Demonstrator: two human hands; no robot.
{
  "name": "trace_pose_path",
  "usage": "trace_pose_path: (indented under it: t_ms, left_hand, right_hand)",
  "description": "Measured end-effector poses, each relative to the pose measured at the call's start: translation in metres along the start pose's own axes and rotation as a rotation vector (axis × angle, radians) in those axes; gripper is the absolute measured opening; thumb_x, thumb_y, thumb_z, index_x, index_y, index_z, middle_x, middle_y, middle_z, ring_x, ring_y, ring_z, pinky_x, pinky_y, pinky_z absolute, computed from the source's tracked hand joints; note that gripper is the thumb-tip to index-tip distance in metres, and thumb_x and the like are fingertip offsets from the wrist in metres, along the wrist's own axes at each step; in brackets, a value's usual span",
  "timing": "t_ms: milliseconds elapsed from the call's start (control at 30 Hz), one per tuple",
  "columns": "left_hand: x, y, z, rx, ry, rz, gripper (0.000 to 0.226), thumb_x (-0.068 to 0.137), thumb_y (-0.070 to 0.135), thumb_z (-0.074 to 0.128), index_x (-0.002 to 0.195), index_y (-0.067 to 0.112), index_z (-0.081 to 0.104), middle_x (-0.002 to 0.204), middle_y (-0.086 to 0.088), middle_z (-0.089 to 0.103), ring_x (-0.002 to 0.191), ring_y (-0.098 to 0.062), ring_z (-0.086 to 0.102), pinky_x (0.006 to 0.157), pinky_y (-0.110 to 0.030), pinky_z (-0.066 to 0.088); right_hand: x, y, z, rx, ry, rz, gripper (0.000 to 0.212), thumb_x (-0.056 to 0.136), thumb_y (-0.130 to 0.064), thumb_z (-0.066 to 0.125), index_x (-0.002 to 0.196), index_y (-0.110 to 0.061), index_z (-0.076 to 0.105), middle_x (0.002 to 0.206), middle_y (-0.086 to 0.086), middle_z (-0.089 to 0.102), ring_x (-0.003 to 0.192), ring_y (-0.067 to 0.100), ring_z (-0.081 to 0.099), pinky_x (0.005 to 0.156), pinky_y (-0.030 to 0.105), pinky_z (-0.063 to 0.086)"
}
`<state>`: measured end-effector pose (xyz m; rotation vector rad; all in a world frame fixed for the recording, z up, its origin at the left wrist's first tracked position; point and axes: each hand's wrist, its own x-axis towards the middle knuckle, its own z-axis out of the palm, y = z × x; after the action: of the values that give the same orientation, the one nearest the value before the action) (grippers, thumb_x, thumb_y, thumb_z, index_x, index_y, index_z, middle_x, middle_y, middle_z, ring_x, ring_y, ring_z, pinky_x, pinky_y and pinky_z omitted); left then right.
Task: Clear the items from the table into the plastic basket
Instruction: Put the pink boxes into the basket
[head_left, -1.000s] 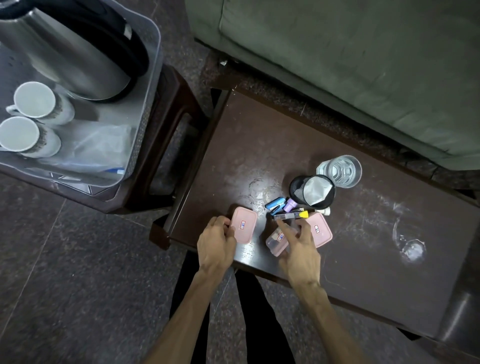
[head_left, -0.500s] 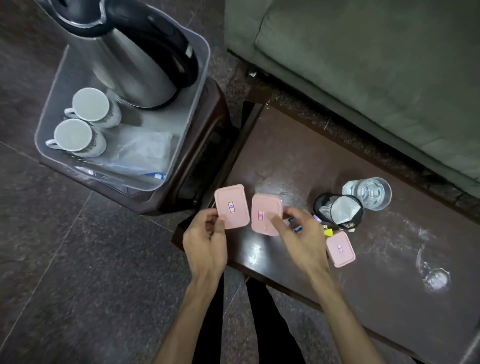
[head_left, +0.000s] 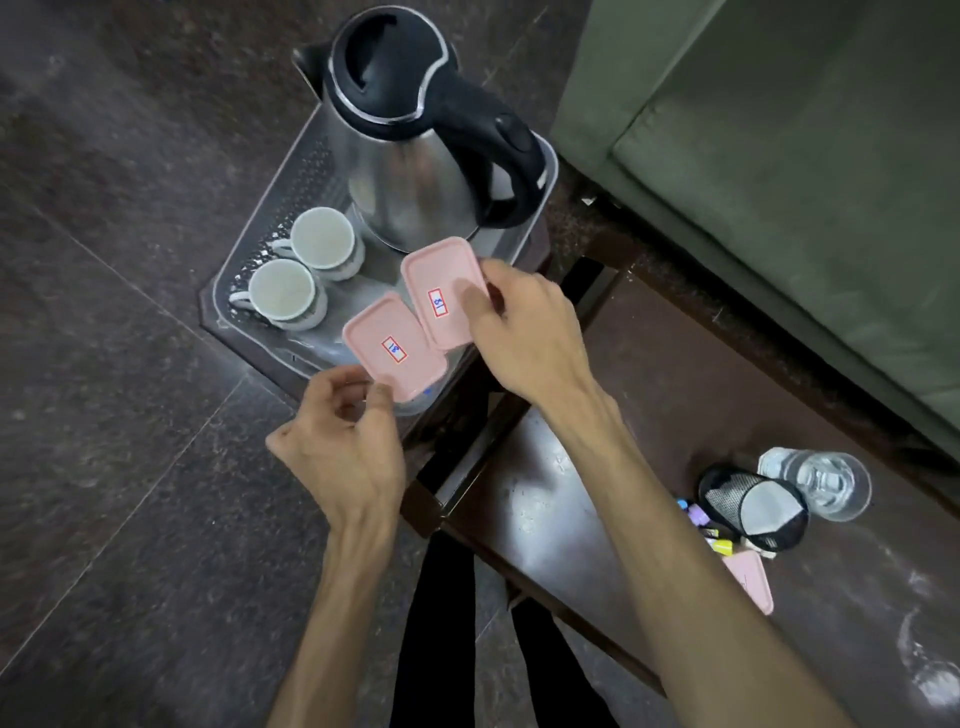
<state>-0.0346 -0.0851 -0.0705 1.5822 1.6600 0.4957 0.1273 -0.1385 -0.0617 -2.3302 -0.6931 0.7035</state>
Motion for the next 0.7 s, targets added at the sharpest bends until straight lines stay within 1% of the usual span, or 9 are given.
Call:
trace_pose_path:
  t_ms: [67, 100, 133, 200, 267, 367, 500, 600, 700]
  left_hand:
    - [0.005, -0.001, 0.0, 0.063, 0.025, 0.023, 0.024, 0.081, 0.033, 0.067, 0.103, 0.023, 0.069, 0.076, 0.015, 0.071, 0.088, -0.003, 0.066, 0.092, -0.003, 0.017]
    - [0.008, -0.002, 0.002, 0.093, 0.03, 0.043, 0.029, 0.08, 0.033, 0.065, 0.106, 0.023, 0.067, 0.078, 0.012, 0.073, 0.085, 0.006, 0.062, 0.093, -0.009, 0.018]
    - [0.011, -0.004, 0.004, 0.136, 0.033, 0.065, 0.032, 0.08, 0.032, 0.064, 0.11, 0.023, 0.065, 0.081, 0.009, 0.075, 0.084, 0.006, 0.06, 0.094, -0.02, 0.022]
    - [0.015, -0.009, 0.009, 0.3, 0.008, 0.116, 0.037, 0.082, 0.031, 0.067, 0.117, 0.019, 0.064, 0.088, 0.001, 0.078, 0.093, -0.014, 0.065, 0.097, -0.037, 0.027]
    - [0.017, -0.012, 0.015, 0.495, -0.056, 0.161, 0.039, 0.084, 0.034, 0.067, 0.119, 0.017, 0.065, 0.091, -0.008, 0.078, 0.099, -0.031, 0.065, 0.097, -0.044, 0.027]
    - [0.025, -0.011, 0.019, 0.678, -0.106, 0.241, 0.048, 0.078, 0.037, 0.065, 0.12, 0.015, 0.064, 0.091, -0.015, 0.077, 0.101, -0.036, 0.063, 0.09, -0.045, 0.025]
    - [0.047, -0.008, 0.017, 0.816, -0.197, 0.32, 0.076, 0.071, 0.038, 0.072, 0.142, 0.016, 0.055, 0.119, -0.021, 0.066, 0.116, -0.04, 0.051, 0.09, -0.045, 0.021]
    - [0.062, -0.007, 0.016, 0.897, -0.281, 0.379, 0.058, 0.072, 0.04, 0.074, 0.124, 0.016, 0.068, 0.119, -0.019, 0.062, 0.116, -0.039, 0.048, 0.096, -0.049, 0.026]
    - [0.069, -0.014, 0.011, 0.964, -0.27, 0.426, 0.045, 0.073, 0.039, 0.073, 0.108, 0.01, 0.074, 0.11, -0.019, 0.066, 0.113, -0.039, 0.049, 0.095, -0.05, 0.029]
  right_hand:
    - [0.014, -0.01, 0.01, -0.14, -0.008, -0.073, 0.025, 0.101, -0.031, 0.05, 0.102, -0.013, 0.068, 0.091, 0.011, 0.074, 0.094, 0.038, 0.061, 0.084, 0.043, 0.045]
    - [0.02, -0.012, 0.014, -0.213, -0.009, -0.09, 0.025, 0.102, -0.031, 0.048, 0.103, -0.014, 0.067, 0.094, 0.012, 0.074, 0.098, 0.039, 0.061, 0.089, 0.045, 0.043]
    - [0.025, -0.014, 0.019, -0.286, -0.013, -0.098, 0.027, 0.102, -0.031, 0.047, 0.106, -0.014, 0.068, 0.098, 0.013, 0.075, 0.103, 0.039, 0.061, 0.093, 0.045, 0.04]
    - [0.031, -0.015, 0.029, -0.43, -0.06, -0.089, 0.03, 0.102, -0.03, 0.047, 0.111, -0.014, 0.071, 0.105, 0.014, 0.075, 0.112, 0.036, 0.059, 0.099, 0.046, 0.035]
    - [0.033, -0.014, 0.039, -0.562, -0.146, -0.057, 0.03, 0.1, -0.029, 0.05, 0.111, -0.013, 0.072, 0.11, 0.014, 0.075, 0.119, 0.035, 0.055, 0.104, 0.048, 0.031]
    - [0.035, -0.014, 0.045, -0.637, -0.156, -0.051, 0.024, 0.093, -0.025, 0.057, 0.109, -0.013, 0.072, 0.112, 0.01, 0.075, 0.121, 0.033, 0.053, 0.105, 0.048, 0.03]
    - [0.038, -0.018, 0.044, -0.593, -0.102, -0.094, 0.036, 0.08, -0.021, 0.067, 0.116, -0.019, 0.065, 0.11, 0.004, 0.073, 0.115, 0.032, 0.056, 0.1, 0.047, 0.031]
    - [0.038, -0.019, 0.043, -0.58, -0.099, -0.124, 0.047, 0.074, -0.018, 0.068, 0.12, -0.025, 0.065, 0.11, 0.004, 0.07, 0.115, 0.031, 0.056, 0.1, 0.045, 0.031]
    - [0.037, -0.016, 0.045, -0.557, -0.071, -0.155, 0.059, 0.073, -0.017, 0.068, 0.129, -0.034, 0.065, 0.114, 0.002, 0.066, 0.115, 0.028, 0.056, 0.1, 0.042, 0.03]
